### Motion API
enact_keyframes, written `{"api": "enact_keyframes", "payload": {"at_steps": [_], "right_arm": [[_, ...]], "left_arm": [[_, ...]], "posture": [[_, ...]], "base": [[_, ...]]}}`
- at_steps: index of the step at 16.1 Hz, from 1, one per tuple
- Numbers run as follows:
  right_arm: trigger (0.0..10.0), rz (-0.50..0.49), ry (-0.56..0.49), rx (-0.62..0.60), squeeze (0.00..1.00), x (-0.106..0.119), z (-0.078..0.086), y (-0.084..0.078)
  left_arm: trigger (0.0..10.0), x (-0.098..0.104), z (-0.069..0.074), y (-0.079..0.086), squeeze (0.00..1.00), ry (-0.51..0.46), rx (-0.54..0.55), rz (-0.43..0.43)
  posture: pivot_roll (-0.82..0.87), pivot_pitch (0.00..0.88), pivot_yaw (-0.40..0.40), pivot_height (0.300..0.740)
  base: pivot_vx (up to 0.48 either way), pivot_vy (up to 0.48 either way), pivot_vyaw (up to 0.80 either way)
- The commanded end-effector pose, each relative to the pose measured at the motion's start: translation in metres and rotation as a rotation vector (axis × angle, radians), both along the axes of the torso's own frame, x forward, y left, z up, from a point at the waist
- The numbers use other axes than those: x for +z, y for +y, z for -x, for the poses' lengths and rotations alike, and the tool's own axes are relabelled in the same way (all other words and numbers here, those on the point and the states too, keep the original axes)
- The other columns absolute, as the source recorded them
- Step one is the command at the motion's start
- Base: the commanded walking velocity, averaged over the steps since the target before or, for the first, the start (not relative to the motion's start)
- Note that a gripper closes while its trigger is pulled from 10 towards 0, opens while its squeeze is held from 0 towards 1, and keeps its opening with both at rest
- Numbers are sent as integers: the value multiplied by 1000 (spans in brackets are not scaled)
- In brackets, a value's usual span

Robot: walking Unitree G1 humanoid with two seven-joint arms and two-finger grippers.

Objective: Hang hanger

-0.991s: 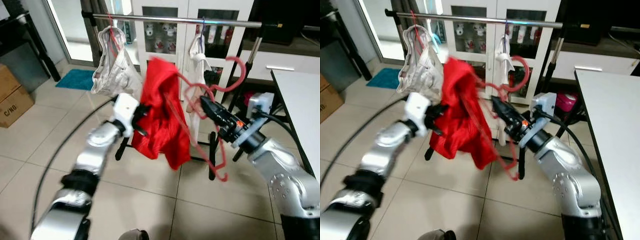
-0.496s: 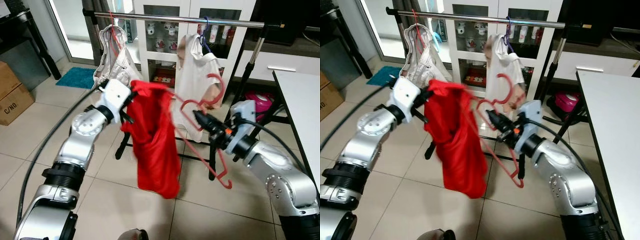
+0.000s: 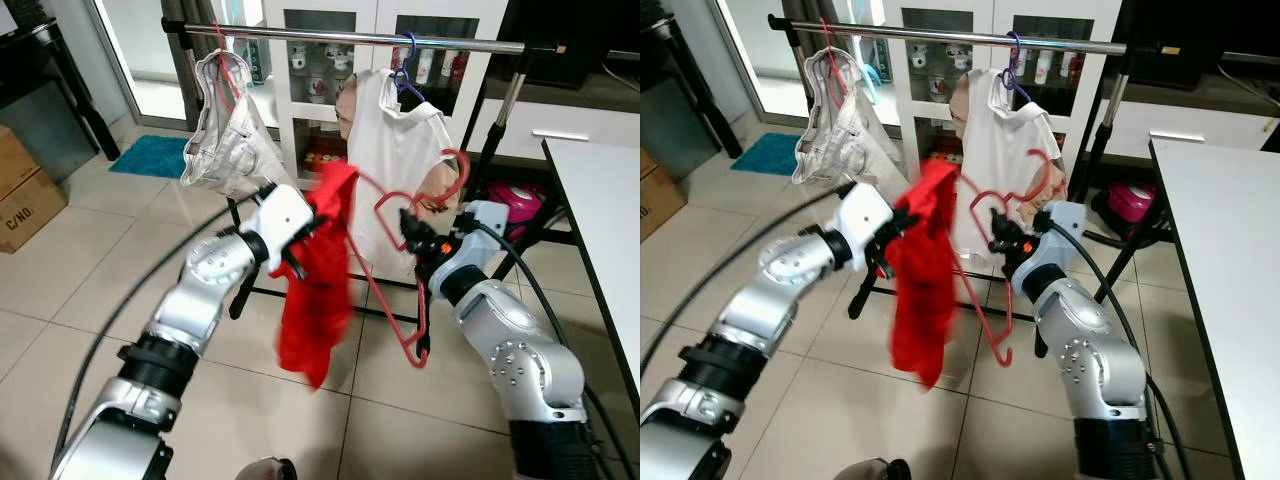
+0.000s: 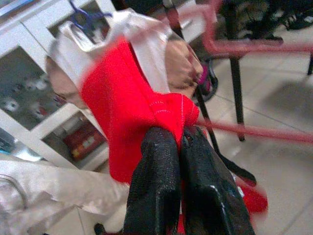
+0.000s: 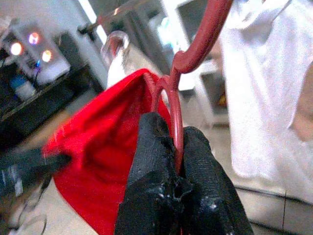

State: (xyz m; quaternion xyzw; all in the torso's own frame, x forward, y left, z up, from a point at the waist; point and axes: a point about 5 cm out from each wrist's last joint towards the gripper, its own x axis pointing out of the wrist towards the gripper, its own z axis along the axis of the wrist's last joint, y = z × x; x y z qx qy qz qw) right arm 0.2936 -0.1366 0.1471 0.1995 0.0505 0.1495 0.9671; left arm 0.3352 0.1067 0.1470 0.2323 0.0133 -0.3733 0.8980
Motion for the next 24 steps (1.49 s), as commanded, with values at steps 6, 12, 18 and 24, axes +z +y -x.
{"api": "enact_keyframes", "payload": {"at_steps": [6,12,18,24], "right_arm": [[10000,187,-161,112,0,18,2,11],[10000,304,-53,-8,0,-4,-5,-8],[10000,408,-23,148,0,-16,5,-11],[10000,567,184,453,0,-38,39,-45]], "left_arm": [[0,5,9,-17,0,-24,-71,44],[0,11,20,-24,0,-10,-207,19],[0,11,11,-7,0,2,-125,-55],[0,27,-9,36,0,-20,34,-176]], "posture": [[-153,0,59,740],[-154,0,59,740],[-155,0,60,740],[-155,0,59,740]], "base": [[0,0,0],[0,0,0],[0,0,0],[0,0,0]]}}
